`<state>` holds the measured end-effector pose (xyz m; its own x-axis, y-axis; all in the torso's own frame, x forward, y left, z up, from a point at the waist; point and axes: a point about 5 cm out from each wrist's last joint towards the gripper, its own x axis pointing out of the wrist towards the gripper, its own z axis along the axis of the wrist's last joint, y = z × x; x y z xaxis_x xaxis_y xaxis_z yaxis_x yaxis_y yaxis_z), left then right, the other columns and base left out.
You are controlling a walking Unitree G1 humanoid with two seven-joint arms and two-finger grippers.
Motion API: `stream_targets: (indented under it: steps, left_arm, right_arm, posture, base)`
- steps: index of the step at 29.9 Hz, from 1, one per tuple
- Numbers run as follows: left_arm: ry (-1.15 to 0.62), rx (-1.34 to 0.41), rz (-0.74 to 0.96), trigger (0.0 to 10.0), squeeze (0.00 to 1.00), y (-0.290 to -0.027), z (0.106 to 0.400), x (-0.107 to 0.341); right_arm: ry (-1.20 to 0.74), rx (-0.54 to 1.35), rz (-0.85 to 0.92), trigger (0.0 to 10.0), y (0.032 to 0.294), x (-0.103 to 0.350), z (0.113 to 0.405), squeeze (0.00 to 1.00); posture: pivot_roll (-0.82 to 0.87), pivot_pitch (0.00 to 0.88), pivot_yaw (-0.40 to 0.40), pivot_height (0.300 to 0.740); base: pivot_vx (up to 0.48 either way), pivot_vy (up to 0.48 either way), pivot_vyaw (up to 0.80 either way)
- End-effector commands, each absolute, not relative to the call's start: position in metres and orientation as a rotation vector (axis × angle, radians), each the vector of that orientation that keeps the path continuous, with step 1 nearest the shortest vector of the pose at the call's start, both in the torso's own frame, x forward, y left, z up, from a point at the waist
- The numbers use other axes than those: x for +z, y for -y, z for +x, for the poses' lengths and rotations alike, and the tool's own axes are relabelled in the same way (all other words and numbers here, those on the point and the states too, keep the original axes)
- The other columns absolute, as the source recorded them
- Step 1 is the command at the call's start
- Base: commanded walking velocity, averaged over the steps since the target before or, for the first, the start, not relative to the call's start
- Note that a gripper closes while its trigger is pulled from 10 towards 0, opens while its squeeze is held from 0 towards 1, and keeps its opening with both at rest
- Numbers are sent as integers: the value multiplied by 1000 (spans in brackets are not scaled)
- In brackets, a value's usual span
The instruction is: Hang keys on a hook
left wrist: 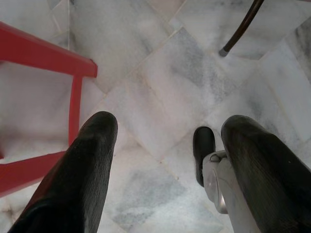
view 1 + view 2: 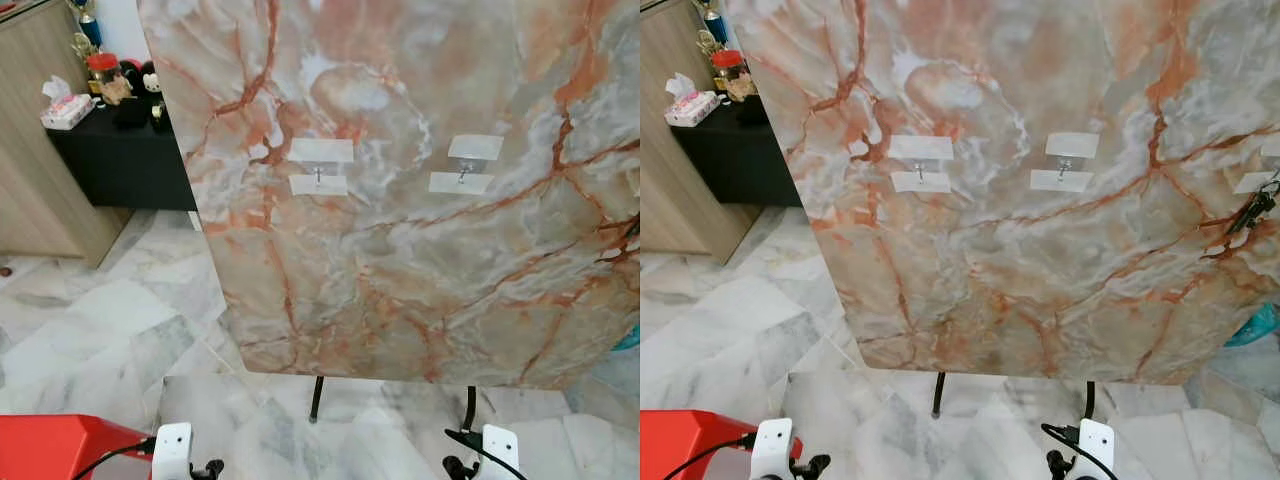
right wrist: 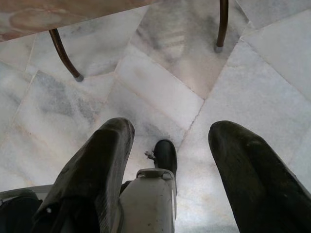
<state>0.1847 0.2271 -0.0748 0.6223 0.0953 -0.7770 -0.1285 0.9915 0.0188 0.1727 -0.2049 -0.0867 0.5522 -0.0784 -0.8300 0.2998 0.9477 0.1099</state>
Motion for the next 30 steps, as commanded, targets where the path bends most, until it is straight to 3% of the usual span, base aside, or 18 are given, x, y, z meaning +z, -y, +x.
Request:
stream_targets:
  steps: [1, 10, 30]
  left_arm:
    - [-901, 127, -33, 10000, 0, -228, 181, -76]
    - [-901, 129, -43, 10000, 0, -229, 180, -77]
    - [-906, 132, -39, 10000, 0, -230, 178, -77]
  right_arm:
    - [-962, -233, 250, 10000, 207, -87, 172, 0]
    - [-969, -227, 249, 10000, 205, -88, 170, 0]
    - [-973, -230, 253, 10000, 204, -88, 169, 0]
  posture:
    - [52, 32, 6, 740]
    - [53, 36, 11, 740]
    - [55, 33, 18, 740]
  base:
    - [0, 0, 0]
    - [0, 0, 0]
    - [-246, 0, 0]
